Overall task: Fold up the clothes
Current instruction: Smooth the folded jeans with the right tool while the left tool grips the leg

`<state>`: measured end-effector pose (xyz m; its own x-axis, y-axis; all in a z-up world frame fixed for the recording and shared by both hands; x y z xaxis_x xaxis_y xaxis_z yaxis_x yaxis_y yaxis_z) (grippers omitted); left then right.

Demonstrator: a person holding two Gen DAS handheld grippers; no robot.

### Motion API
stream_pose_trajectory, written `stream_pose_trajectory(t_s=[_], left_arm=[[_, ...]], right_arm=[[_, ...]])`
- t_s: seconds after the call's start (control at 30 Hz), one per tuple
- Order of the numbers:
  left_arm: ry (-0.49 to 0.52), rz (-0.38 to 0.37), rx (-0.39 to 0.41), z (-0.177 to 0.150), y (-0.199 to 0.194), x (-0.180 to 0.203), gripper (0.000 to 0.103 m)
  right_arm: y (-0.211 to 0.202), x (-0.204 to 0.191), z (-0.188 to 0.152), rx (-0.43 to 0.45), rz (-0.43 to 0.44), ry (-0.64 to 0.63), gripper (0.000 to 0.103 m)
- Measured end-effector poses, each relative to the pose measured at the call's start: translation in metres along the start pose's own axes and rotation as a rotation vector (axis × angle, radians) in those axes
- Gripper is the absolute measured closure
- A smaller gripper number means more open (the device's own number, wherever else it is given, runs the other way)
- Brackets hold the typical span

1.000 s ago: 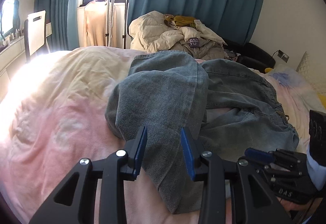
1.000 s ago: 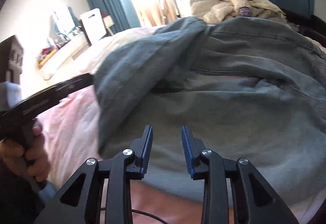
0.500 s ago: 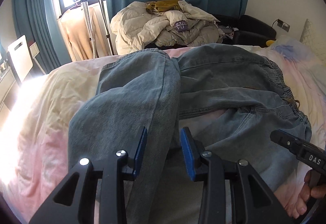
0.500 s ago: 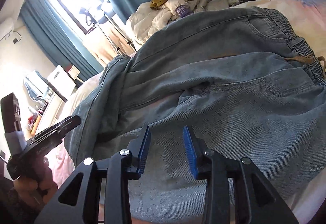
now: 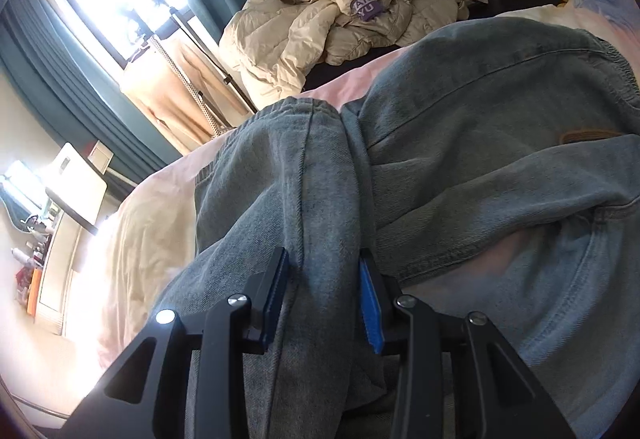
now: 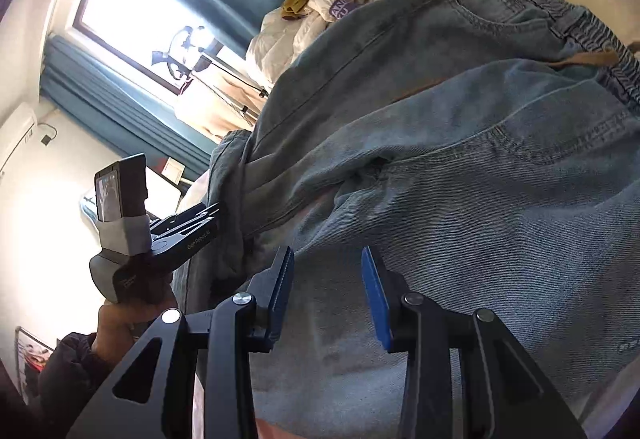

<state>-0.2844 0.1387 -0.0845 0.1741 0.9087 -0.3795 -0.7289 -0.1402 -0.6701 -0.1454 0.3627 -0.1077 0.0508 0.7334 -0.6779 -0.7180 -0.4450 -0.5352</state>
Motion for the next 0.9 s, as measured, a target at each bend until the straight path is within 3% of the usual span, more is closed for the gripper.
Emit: stream_pose_trajectory(t_s=[0.07, 0.13, 0.23, 0.4, 0.67, 0.83, 0.9], left_arm=[[-0.069, -0.005, 0.032, 0.003, -0.006, -0.012, 0.073], [-0.137, -0.010, 0.064, 0.005, -0.012, -0.025, 0.090], [-0.193, 0.003, 0.108, 0.008, -0.031, -0.042, 0.098], [-0.351, 0.025, 0.178, -0.003, -0.074, -0.086, 0.100], [-0.576, 0.079, 0.226, -0.077, -0.135, -0.162, 0.101], [-0.687, 0.127, 0.216, -0.136, -0.161, -0.208, 0.101], [-0.782, 0.142, 0.196, -0.160, -0.164, -0.233, 0.101]], right_arm=[[0.004, 0.007, 0.001, -0.007, 0.002, 0.023, 0.068], [0.009, 0.008, -0.001, -0.013, 0.007, 0.036, 0.068], [0.013, 0.004, -0.004, -0.021, 0.015, 0.035, 0.068], [0.015, -0.007, -0.011, -0.025, 0.015, 0.008, 0.068], [0.015, -0.018, -0.023, -0.039, 0.002, -0.022, 0.068], [0.021, -0.024, -0.030, -0.061, -0.003, -0.045, 0.068], [0.024, -0.026, -0.034, -0.076, -0.003, -0.052, 0.068]])
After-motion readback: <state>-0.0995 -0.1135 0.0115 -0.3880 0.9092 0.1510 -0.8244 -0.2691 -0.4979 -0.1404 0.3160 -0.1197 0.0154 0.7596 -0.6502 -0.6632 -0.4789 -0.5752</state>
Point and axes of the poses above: each gripper's, at about its wrist camera, not at the fingertips, and y roughly the way its jaws point, x to its right, z to its top, the point moved 4 cm from there along y, roughly the way its jaws point, and after that the axes turned 7 degrees about x, right-handed, at the moved point
